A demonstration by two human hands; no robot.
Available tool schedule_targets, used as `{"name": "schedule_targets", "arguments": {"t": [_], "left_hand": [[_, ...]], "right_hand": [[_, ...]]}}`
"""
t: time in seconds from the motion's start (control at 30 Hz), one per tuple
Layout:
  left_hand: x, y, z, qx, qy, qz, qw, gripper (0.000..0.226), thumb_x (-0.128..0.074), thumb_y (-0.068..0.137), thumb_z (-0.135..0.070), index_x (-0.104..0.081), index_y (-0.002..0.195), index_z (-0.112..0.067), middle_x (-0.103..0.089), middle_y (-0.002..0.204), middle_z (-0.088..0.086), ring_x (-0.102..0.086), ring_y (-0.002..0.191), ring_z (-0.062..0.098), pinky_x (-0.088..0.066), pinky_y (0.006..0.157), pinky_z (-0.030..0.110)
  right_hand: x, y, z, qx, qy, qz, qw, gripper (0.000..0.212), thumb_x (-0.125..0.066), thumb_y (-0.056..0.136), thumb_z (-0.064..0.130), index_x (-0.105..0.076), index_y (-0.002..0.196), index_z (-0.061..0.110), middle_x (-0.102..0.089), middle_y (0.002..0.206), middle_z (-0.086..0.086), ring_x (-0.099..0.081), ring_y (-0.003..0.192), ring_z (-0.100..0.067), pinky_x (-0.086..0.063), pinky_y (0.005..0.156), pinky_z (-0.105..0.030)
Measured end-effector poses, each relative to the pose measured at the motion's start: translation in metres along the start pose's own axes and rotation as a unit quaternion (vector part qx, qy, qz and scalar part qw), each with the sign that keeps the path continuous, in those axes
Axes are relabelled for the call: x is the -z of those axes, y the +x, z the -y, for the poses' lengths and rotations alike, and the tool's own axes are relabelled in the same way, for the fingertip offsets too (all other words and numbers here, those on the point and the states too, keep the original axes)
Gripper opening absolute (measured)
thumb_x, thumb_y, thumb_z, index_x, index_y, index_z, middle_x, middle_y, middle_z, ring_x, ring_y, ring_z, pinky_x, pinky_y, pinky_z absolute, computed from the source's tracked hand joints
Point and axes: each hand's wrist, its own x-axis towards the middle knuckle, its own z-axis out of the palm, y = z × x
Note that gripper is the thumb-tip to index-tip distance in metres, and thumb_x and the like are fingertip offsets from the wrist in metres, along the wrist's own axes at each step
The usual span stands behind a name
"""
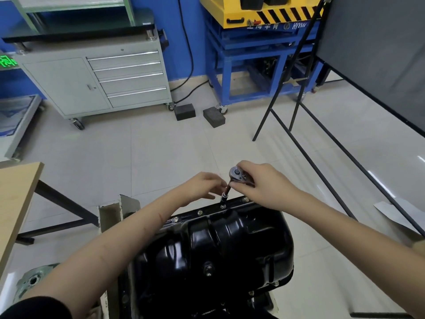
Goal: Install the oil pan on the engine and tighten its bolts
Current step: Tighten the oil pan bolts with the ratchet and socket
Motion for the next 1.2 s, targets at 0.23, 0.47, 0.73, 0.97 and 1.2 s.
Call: {"name": "schedule_targets", "arguments": {"t": [0.23, 0.47, 0.73, 0.97, 1.2], "left_hand": [[-0.011, 0.016, -0.008, -0.089, 0.182, 0.061, 0.977, 0.021, -0.057, 0.085, -0.003, -0.065, 0.104, 0.002, -0.058, 0.082, 0.009, -0.049, 0.078, 0.014, -0.040, 0.075, 0.025], [-0.040, 0.048, -0.019, -0.106, 0.269, 0.064, 0.955, 0.016, -0.062, 0.085, -0.016, -0.066, 0.093, -0.003, -0.056, 0.067, 0.006, -0.044, 0.058, 0.010, -0.032, 0.059, 0.020], [-0.045, 0.056, -0.011, -0.093, 0.256, 0.066, 0.960, 0.017, -0.064, 0.085, -0.017, -0.065, 0.096, -0.004, -0.067, 0.101, 0.013, -0.060, 0.099, 0.025, -0.043, 0.086, 0.026], [-0.049, 0.052, -0.007, -0.106, 0.237, 0.062, 0.964, 0.022, -0.066, 0.082, -0.012, -0.064, 0.101, -0.001, -0.065, 0.104, 0.017, -0.061, 0.101, 0.027, -0.046, 0.090, 0.032], [-0.051, 0.049, -0.005, -0.088, 0.185, 0.059, 0.977, 0.016, -0.066, 0.081, -0.008, -0.067, 0.095, -0.002, -0.066, 0.080, 0.004, -0.056, 0.070, 0.005, -0.042, 0.068, 0.013]], "right_hand": [[0.029, 0.000, -0.018, -0.031, 0.029, -0.043, 0.998, 0.030, -0.060, 0.084, 0.034, -0.042, 0.068, 0.017, -0.040, 0.056, 0.006, -0.037, 0.055, -0.011, -0.030, 0.056, -0.032], [0.032, -0.008, -0.036, -0.083, 0.010, -0.026, 0.996, 0.028, -0.058, 0.085, 0.033, -0.040, 0.066, 0.022, -0.040, 0.057, 0.008, -0.038, 0.055, -0.011, -0.030, 0.055, -0.029], [0.028, -0.011, -0.043, -0.087, -0.007, -0.017, 0.996, 0.025, -0.057, 0.085, 0.035, -0.042, 0.070, 0.024, -0.041, 0.057, 0.009, -0.039, 0.054, -0.008, -0.029, 0.053, -0.026], [0.024, -0.021, -0.043, -0.047, -0.089, -0.014, 0.995, 0.032, -0.039, 0.087, 0.053, -0.052, 0.092, 0.025, -0.044, 0.058, 0.009, -0.043, 0.056, -0.006, -0.028, 0.050, -0.021], [0.035, -0.020, -0.048, 0.034, -0.161, 0.066, 0.984, 0.030, -0.040, 0.093, 0.044, -0.049, 0.106, 0.019, -0.056, 0.077, 0.006, -0.043, 0.066, -0.015, -0.034, 0.064, -0.029]]}}
